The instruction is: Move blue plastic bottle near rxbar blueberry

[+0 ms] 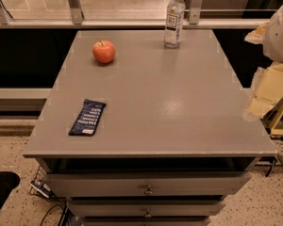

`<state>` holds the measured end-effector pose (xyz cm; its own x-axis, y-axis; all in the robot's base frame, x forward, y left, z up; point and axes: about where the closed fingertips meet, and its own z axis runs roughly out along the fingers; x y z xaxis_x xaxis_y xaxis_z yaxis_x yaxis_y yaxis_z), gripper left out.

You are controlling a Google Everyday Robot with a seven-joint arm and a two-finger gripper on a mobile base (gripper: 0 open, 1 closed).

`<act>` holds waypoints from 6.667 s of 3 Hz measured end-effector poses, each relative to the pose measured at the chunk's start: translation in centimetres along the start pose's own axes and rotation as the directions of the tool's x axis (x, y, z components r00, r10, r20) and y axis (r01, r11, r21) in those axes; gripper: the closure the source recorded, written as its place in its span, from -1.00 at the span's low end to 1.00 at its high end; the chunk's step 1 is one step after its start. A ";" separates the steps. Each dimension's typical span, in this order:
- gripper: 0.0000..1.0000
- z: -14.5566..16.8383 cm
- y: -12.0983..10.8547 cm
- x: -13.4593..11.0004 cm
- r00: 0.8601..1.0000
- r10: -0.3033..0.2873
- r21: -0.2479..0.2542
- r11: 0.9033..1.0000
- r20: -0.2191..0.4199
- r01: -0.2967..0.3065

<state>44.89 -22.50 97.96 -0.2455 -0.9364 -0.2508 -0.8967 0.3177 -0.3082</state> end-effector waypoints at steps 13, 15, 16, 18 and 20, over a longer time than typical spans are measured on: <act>-0.27 21.8 -33.7 -16.5 0.327 0.279 -0.095 0.871 0.903 -0.482; 0.66 22.1 -33.5 -17.2 0.326 0.281 -0.101 0.874 0.902 -0.475; 1.00 22.3 -33.4 -17.5 0.326 0.282 -0.104 0.876 0.902 -0.472; 1.00 20.5 -32.8 -17.0 0.326 0.281 -0.098 0.872 0.903 -0.480; 1.00 6.7 -26.9 -13.3 0.294 0.166 0.024 0.836 0.941 -0.548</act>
Offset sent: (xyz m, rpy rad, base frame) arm 0.2776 -0.0774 0.0398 0.7708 -0.7283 -0.3290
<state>74.77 -17.58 103.45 0.1258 -0.0824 -0.9886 -0.6067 0.7821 -0.1424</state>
